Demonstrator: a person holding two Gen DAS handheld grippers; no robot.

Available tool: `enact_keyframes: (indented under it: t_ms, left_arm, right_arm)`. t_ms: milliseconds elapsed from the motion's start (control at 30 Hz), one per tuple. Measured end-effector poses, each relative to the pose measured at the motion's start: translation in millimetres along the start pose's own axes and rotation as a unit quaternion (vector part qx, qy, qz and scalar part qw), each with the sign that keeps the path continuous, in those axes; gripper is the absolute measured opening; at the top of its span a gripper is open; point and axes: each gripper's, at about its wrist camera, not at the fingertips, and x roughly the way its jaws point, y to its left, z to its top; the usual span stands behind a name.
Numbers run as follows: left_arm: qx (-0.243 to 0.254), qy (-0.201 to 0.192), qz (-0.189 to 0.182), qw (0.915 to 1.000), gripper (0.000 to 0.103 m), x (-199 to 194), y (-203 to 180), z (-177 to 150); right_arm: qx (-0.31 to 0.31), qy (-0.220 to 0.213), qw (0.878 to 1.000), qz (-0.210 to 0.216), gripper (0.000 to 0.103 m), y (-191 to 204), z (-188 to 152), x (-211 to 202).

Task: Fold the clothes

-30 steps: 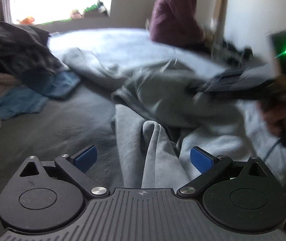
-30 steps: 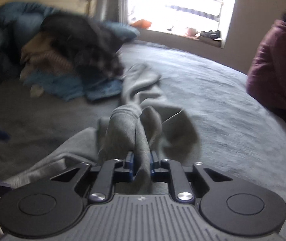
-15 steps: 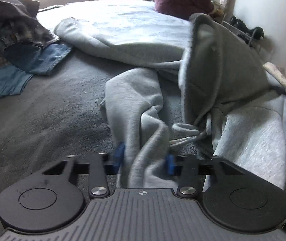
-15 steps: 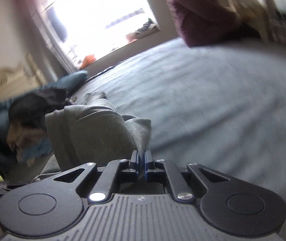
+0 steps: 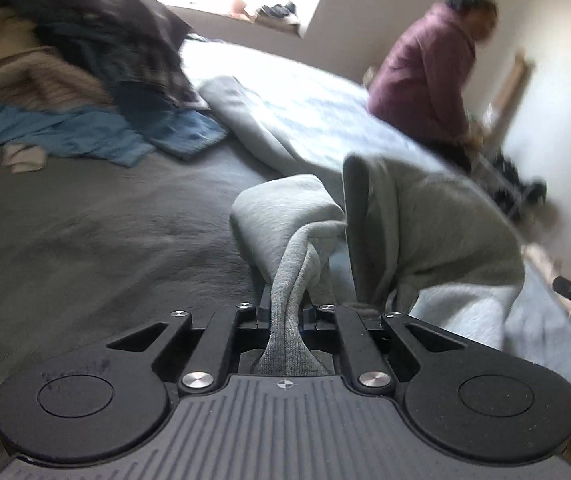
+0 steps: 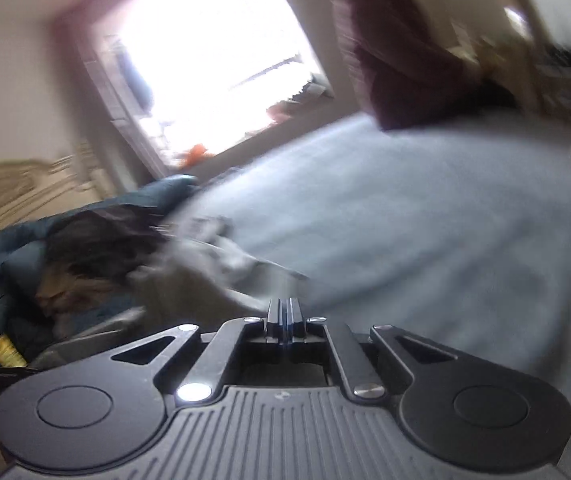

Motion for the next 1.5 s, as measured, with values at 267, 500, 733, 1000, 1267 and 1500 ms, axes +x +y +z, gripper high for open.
enact_keyframes:
  t_ms: [267,500,733,1000,1267,1500]
  left_arm:
    - [-0.069,-0.058,-0.012,0.9959,0.007,-53.1,31.7,-31.4]
    - [-0.098,-0.060,-0.019,0.9932,0.007,-61.3,56.5,-42.8]
    - [-0.113,-0.070,-0.060,0.9893,0.007,-87.8,52.9,-44.1]
    - [-0.110,-0.075,-0.099,0.9862,0.007,-110.1,35.9,-41.8]
    - [-0.046,-0.075,-0.103,0.9908,0.015,-114.0,13.3,-36.2]
    - [0.020,-0.102,-0.114,0.9880,0.038,-116.3,-15.7,-29.5]
  right_arm:
    - [-0.115,0.044,0.983,0.134,0.045,136.1,0.3,36.4]
    - [-0.188,0.163,0.941,0.228,0.079,215.0,-81.7,47.0]
    - [-0.250,0.188,0.911,0.268,0.102,268.9,-122.0,58.5]
    - [-0.271,0.194,0.915,0.228,0.099,300.9,-150.8,88.0]
    - [-0.144,0.187,0.938,0.255,0.022,250.8,-123.6,80.2]
    - [-0.008,0.117,0.969,0.216,0.018,161.1,-71.7,49.1]
